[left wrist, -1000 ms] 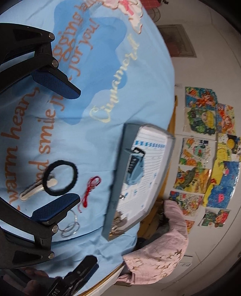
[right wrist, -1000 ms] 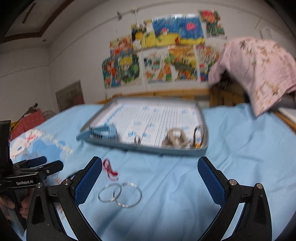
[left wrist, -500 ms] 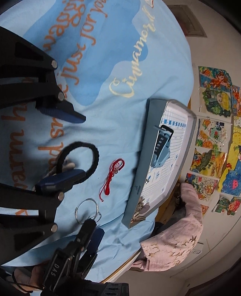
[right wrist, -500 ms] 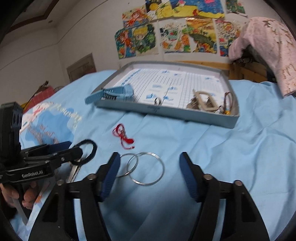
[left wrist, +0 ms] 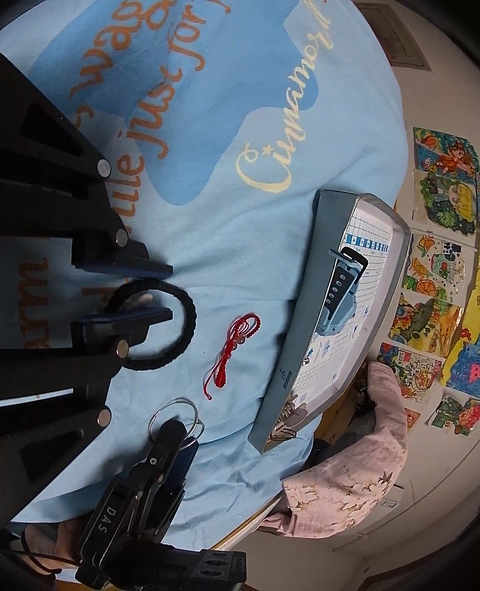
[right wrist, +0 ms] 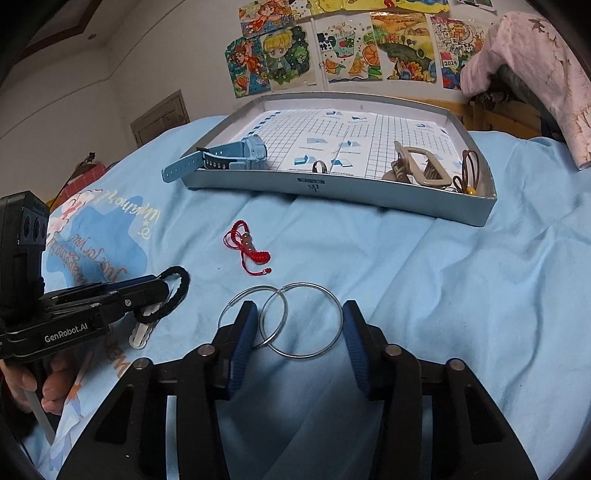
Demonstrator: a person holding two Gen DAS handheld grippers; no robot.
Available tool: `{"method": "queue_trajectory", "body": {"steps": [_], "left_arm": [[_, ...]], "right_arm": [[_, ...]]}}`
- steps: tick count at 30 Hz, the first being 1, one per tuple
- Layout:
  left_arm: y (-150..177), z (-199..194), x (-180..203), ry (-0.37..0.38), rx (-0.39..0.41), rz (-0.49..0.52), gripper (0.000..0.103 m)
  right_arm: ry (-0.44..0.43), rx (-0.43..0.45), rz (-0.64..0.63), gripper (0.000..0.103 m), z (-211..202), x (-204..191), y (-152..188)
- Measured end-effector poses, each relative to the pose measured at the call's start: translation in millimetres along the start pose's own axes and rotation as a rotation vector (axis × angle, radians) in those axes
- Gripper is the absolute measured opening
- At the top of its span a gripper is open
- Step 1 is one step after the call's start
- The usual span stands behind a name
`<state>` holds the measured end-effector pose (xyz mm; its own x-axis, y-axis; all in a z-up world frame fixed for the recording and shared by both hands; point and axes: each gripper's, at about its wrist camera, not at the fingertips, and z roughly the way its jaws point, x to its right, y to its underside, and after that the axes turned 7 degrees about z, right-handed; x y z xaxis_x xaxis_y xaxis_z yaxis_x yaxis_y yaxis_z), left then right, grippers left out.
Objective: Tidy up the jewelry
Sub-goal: 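Grasp the black hair tie with the left tool while the right tool grasps the silver bangles, then carry the hair tie and bangles into the grey tray and release both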
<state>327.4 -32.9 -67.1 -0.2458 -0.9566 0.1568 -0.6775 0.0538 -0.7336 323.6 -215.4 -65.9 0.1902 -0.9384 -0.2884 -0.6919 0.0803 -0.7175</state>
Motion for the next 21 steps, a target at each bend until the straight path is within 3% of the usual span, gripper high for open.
{"method": "queue_trajectory", "body": {"steps": [9,21], "left_arm": [[5.3,-4.3,-9.7,0.068,0.031,-0.050,0.007],[16.9,-26.1,-2.1,0.168,0.110,-0.022,0.006]], "right_arm": [[0.018,-0.033,0.004,0.041,7.4,-2.3,0.9],[0.015,-0.041,0.006,0.040,4.6,-7.0,1.0]]}}
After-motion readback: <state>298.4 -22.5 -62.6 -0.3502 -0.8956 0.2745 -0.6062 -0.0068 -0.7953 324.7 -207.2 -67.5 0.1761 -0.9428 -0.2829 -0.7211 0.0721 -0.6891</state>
